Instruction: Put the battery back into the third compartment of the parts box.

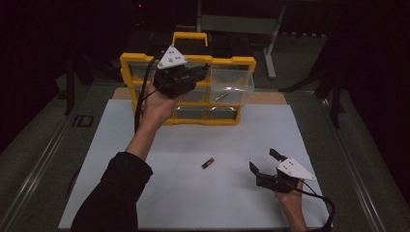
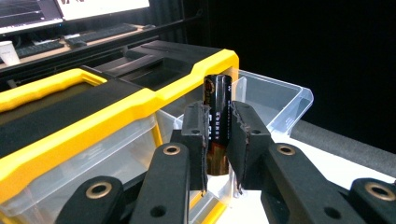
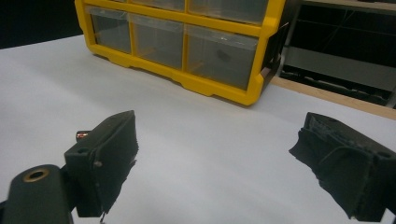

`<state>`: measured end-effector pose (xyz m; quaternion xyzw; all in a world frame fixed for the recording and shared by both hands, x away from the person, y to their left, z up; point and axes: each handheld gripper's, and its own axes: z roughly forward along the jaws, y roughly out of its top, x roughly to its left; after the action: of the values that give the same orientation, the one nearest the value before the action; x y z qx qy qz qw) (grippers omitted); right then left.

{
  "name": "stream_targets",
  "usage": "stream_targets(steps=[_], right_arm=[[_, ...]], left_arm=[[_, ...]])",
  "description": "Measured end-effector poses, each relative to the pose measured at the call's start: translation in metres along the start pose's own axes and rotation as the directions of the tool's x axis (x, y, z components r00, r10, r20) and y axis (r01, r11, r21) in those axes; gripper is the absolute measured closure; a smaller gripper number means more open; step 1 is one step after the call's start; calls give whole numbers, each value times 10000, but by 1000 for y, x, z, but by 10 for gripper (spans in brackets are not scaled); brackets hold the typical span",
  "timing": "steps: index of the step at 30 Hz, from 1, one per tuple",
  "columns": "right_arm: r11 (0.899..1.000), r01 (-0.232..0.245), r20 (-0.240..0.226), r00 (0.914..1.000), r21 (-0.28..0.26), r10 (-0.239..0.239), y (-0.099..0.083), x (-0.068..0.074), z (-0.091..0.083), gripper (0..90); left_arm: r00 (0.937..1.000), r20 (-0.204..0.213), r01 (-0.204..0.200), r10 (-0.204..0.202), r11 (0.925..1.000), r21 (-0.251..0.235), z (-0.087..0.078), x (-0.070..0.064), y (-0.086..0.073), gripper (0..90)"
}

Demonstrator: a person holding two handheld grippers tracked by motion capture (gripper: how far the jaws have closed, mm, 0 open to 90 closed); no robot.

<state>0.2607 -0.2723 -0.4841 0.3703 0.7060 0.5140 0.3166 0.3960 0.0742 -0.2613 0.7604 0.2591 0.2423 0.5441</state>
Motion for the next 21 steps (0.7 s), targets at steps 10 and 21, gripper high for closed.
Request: stream_targets(steps=[10,21], right_arm=[[10000,1,-15,10000,6,-1,0,0,0,117],[10000,5,-28,10000,27,-5,0,0,0,116]], left_arm=[[9999,-6,-140,140,9998,105,8,-1,9,769],[9996,46,-291,289,9990,334,15,1,19,769]])
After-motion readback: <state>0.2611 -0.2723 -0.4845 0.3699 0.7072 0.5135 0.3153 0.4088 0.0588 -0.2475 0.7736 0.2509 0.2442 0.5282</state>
